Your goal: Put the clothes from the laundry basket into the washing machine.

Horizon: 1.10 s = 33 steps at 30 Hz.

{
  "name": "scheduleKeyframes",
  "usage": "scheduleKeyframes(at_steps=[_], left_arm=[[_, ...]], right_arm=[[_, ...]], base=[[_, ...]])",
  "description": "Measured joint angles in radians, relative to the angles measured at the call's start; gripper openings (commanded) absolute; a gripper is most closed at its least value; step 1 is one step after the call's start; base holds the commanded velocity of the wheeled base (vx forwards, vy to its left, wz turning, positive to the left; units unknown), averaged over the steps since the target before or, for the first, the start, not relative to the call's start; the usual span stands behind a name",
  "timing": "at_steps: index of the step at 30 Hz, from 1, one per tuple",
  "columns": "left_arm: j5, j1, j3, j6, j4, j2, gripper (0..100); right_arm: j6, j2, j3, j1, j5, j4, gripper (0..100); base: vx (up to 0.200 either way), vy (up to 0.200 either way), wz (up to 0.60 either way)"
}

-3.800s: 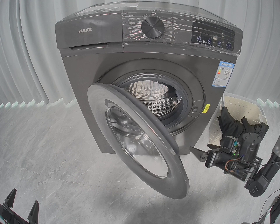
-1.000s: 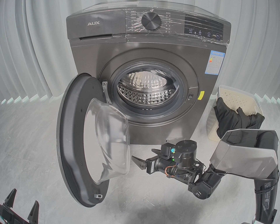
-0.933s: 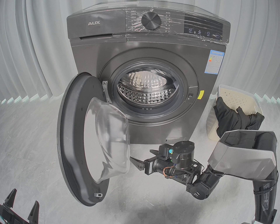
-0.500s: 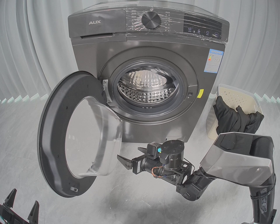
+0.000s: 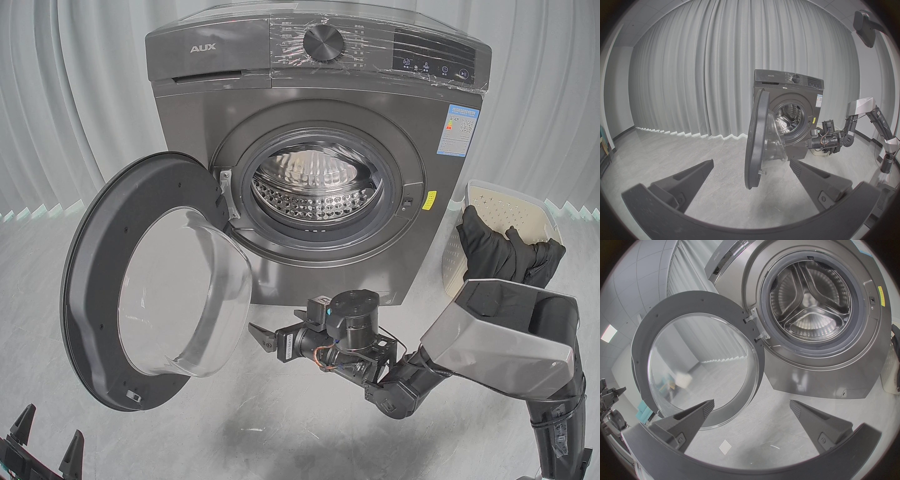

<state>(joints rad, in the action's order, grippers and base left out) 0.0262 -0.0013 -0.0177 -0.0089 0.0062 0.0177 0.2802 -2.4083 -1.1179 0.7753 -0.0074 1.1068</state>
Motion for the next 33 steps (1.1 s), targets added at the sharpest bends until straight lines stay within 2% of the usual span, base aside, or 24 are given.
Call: scheduleKeyframes(at_steps=[8,16,20,26,33], left_arm=[[0.000,0.000,0.000,0.001,0.000,0.000,100],[0.000,0.000,0.000,0.001,0.000,0.000,100],[0.000,0.000,0.000,0.001,0.000,0.000,100],[0.000,0.000,0.000,0.000,0.000,0.000,100],[0.000,0.001,0.000,0.001,0.000,0.000,100]], right_arm=[[0.046,-0.066,-0.139,0.035,-0.077,-0.057,100],[0.056,-0.134,-0.247,0.052,-0.113,-0.050,100],[0.079,-0.147,-0.264,0.044,-0.122,-0.044,100],[0.082,-0.098,-0.212,0.019,-0.130,-0.043,100],[0.055,0.073,-0.011,-0.035,-0.130,-0.042,100]], base=[[0.000,0.000,0.00],[0.000,0.000,0.00],[0.000,0.000,0.00],[0.000,0.000,0.00],[0.000,0.000,0.00]])
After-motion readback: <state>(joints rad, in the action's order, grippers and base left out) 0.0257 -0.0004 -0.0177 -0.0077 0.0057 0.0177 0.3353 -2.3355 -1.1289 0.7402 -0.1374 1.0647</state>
